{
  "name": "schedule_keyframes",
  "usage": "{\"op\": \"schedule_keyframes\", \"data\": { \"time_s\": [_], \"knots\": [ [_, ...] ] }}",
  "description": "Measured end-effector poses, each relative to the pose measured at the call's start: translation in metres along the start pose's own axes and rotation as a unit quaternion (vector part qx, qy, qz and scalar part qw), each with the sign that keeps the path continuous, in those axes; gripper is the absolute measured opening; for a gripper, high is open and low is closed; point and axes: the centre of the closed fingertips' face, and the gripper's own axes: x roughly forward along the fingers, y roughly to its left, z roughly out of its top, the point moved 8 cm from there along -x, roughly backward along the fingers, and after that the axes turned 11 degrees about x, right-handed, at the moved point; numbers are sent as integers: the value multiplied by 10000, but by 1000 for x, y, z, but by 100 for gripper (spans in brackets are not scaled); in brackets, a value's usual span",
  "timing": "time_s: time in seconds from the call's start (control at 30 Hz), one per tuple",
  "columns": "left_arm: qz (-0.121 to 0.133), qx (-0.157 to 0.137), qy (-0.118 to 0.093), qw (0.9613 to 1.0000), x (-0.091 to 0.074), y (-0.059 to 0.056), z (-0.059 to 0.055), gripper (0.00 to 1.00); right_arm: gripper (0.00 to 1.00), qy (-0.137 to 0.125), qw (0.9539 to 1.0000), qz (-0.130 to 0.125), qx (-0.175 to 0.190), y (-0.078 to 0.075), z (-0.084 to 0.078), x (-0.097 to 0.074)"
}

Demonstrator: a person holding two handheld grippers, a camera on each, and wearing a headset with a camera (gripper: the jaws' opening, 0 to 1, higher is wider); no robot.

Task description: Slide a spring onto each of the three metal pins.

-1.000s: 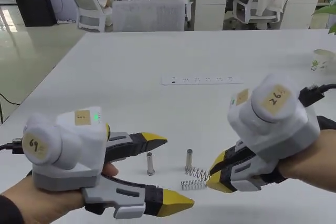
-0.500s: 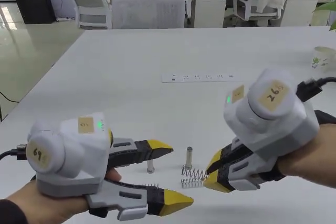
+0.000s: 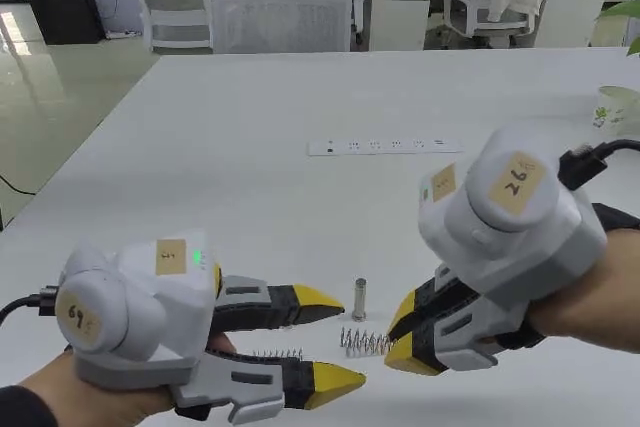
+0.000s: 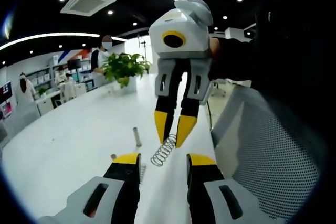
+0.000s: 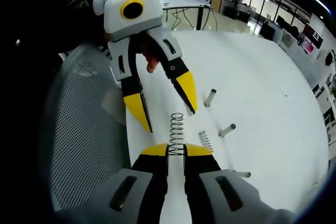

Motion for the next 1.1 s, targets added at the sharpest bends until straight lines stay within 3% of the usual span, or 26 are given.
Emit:
{"op": "schedule_keyframes", "data": {
  "time_s": [0.43, 0.83, 1.1],
  "knots": [
    [-211, 283, 27, 9994, 3, -6, -1, 11, 8, 127, 9997, 144, -145, 6, 0, 1],
    [-246, 698, 261, 9969, 5, -8, -4, 5, 8, 144, 9996, 210, -102, 9, 0, 0],
    [-252, 743, 294, 9965, 5, -8, -5, 4, 8, 42, 9997, 203, -93, 11, 5, -5]
  ]
}}
